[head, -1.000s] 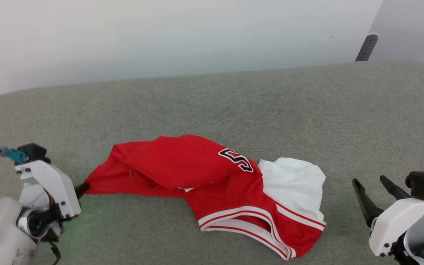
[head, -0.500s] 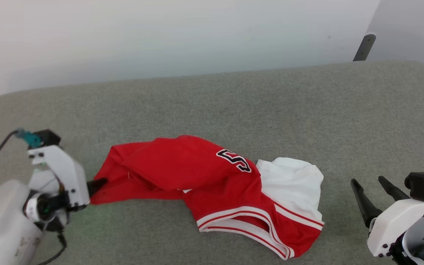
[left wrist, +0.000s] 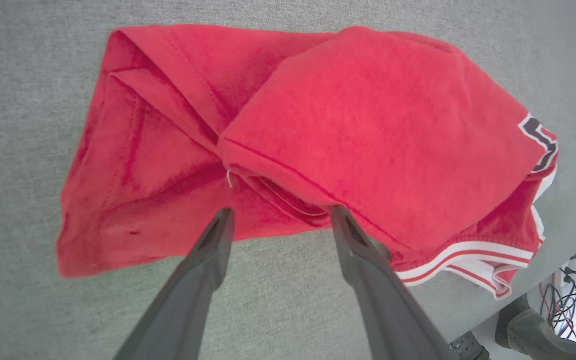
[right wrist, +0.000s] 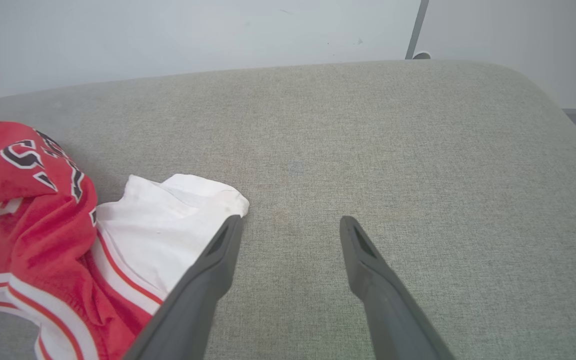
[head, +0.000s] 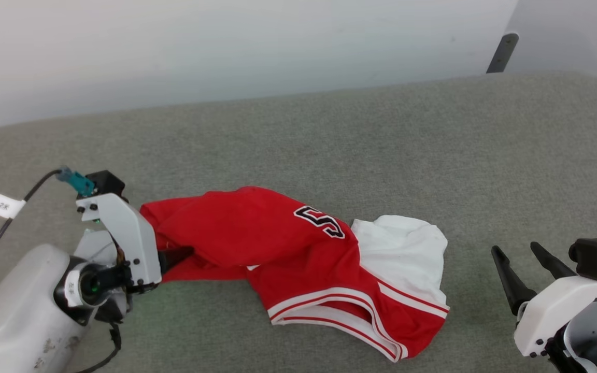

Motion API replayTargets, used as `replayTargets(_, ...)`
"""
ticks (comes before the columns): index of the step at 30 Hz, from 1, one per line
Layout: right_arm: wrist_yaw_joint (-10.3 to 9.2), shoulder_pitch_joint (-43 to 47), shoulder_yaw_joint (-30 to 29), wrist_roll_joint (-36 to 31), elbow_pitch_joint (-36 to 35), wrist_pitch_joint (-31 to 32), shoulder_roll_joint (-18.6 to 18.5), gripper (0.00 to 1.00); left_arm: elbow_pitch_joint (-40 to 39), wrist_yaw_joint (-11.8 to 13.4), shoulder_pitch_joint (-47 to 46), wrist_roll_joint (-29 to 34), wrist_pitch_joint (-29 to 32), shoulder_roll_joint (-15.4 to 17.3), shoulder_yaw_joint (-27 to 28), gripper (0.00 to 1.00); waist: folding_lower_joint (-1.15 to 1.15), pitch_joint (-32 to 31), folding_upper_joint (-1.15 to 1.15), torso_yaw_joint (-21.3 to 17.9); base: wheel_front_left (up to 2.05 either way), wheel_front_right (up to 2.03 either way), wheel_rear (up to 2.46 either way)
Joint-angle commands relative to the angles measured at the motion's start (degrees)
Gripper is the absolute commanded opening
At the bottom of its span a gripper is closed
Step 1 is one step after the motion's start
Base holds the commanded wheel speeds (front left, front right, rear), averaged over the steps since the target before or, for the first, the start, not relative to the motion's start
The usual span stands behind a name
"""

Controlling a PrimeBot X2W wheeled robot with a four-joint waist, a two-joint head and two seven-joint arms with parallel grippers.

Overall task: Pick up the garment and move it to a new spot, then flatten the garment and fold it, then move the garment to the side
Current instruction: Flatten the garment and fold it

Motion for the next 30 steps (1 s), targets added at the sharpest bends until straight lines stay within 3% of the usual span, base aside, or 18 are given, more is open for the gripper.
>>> replayTargets(1,-0.04,-0.8,0.3,0.3,0.1,-0.4,0.2,1.00,0.0,0.3,0.6,-0.4,-0.5,-0.6,0.5,1.00,0.00,0.6,0.00,-0.5,0.00,0.00,0.00)
replayTargets(9,-0.04,-1.9,0.7,0.5,0.9,-1.1,0.1,1.00,1.9,-1.5,-0.3,-3.2,-2.4,-3.2,2.5,1.00,0.00,1.7,0.00,-1.6,0.00,0.00,0.00)
replayTargets(10,-0.04,-1.9,0.8,0.4,1.0,-1.3,0.1,1.00,2.4,-2.0,-0.4,-2.8,-2.4,-3.4,2.1,0.94,0.00,1.8,0.00,-1.7,0.00,0.00,0.00)
replayTargets(11,-0.04,-2.0,0.8,0.3,1.1,-1.4,0.2,1.00,3.0,-2.4,-0.7,-2.5,-2.8,-3.6,1.9,0.36,0.00,1.9,0.00,-1.8,0.00,0.00,0.00)
replayTargets(12,-0.04,-2.2,0.8,0.3,1.2,-1.5,0.3,1.00,3.6,-2.9,-0.8,-2.6,-2.7,-3.9,1.8,0.00,0.00,2.0,0.00,-1.8,0.00,0.00,0.00)
replayTargets(24,-0.04,-2.4,0.7,0.4,1.9,-2.3,0.7,1.00,5.7,-8.9,-7.5,-1.5,-6.2,-6.2,2.5,0.00,0.00,3.0,0.00,-2.7,0.00,0.00,0.00)
replayTargets(30,-0.04,-3.3,1.6,0.7,2.5,-2.9,1.1,1.00,5.8,-11.9,-11.7,-0.1,-7.4,-9.6,0.9,0.00,0.00,3.9,0.00,-4.1,0.00,0.00,0.00)
